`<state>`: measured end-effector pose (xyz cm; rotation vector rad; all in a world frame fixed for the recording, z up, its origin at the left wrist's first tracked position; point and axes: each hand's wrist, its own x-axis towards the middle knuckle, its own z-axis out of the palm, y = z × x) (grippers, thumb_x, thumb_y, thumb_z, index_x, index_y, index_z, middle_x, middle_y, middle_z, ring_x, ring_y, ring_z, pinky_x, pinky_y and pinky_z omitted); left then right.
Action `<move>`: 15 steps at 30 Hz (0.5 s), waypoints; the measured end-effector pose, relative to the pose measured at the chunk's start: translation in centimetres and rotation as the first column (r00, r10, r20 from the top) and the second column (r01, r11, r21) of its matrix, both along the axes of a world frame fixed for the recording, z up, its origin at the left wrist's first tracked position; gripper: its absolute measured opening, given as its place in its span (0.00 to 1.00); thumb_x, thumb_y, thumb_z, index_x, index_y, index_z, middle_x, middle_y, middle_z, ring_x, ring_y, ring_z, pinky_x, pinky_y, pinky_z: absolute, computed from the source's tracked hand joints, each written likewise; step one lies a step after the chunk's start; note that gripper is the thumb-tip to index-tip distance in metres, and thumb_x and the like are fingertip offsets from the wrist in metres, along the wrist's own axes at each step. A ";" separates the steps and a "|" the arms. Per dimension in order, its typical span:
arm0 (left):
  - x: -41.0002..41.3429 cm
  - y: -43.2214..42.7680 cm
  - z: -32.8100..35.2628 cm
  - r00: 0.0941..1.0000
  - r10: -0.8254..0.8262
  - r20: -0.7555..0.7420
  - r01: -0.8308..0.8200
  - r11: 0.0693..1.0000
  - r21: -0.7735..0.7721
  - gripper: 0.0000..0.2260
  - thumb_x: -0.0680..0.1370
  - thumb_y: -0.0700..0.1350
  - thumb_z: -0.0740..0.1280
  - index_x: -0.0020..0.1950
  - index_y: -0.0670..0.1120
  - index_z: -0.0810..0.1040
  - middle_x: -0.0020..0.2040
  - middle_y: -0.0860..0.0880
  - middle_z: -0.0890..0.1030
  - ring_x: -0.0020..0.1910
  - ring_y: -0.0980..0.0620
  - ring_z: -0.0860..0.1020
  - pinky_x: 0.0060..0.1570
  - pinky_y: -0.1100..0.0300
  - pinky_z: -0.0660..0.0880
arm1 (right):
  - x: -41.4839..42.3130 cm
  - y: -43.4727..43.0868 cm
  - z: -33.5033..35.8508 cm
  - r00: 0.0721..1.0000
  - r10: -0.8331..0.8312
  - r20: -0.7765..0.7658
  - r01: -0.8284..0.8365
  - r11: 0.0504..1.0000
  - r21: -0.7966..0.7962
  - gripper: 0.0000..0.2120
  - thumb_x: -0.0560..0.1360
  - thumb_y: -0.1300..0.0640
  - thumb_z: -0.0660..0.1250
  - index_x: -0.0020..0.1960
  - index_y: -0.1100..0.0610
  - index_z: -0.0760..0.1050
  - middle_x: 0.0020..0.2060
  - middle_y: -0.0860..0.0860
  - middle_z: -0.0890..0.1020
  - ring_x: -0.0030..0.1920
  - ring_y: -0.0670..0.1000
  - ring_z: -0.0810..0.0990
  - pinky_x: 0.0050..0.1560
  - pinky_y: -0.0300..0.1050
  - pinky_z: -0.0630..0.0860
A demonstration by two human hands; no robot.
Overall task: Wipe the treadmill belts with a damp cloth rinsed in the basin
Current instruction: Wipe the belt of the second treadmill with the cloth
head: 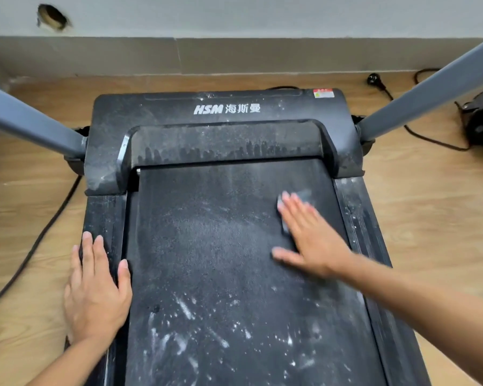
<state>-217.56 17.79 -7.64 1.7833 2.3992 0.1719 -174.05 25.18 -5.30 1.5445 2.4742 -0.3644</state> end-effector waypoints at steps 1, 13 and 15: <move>0.1 0.0 -0.1 1.000 -0.005 0.009 0.005 1.000 0.001 0.33 0.83 0.61 0.48 0.84 0.46 0.57 0.87 0.51 0.52 0.85 0.43 0.54 0.67 0.33 0.71 | -0.3 3.0 0.0 0.993 -0.121 -0.002 0.121 0.993 0.004 0.52 0.78 0.21 0.45 0.85 0.58 0.36 0.84 0.55 0.36 0.84 0.54 0.34 0.84 0.57 0.43; -0.2 0.3 -0.1 1.000 -0.004 0.028 0.004 1.000 0.012 0.33 0.83 0.61 0.47 0.84 0.45 0.58 0.86 0.49 0.54 0.84 0.43 0.55 0.65 0.31 0.74 | -0.3 -8.4 0.7 0.970 0.243 -0.010 -0.242 0.959 -0.147 0.52 0.78 0.22 0.48 0.85 0.58 0.38 0.84 0.54 0.38 0.84 0.53 0.34 0.83 0.56 0.43; -0.2 0.3 0.0 1.000 -0.004 0.030 0.004 1.000 0.019 0.33 0.83 0.62 0.47 0.84 0.45 0.57 0.86 0.49 0.53 0.84 0.43 0.55 0.66 0.32 0.73 | -0.9 -3.4 0.5 0.992 0.129 -0.010 -0.129 0.987 -0.099 0.52 0.78 0.21 0.47 0.85 0.57 0.36 0.84 0.53 0.37 0.83 0.52 0.33 0.84 0.56 0.45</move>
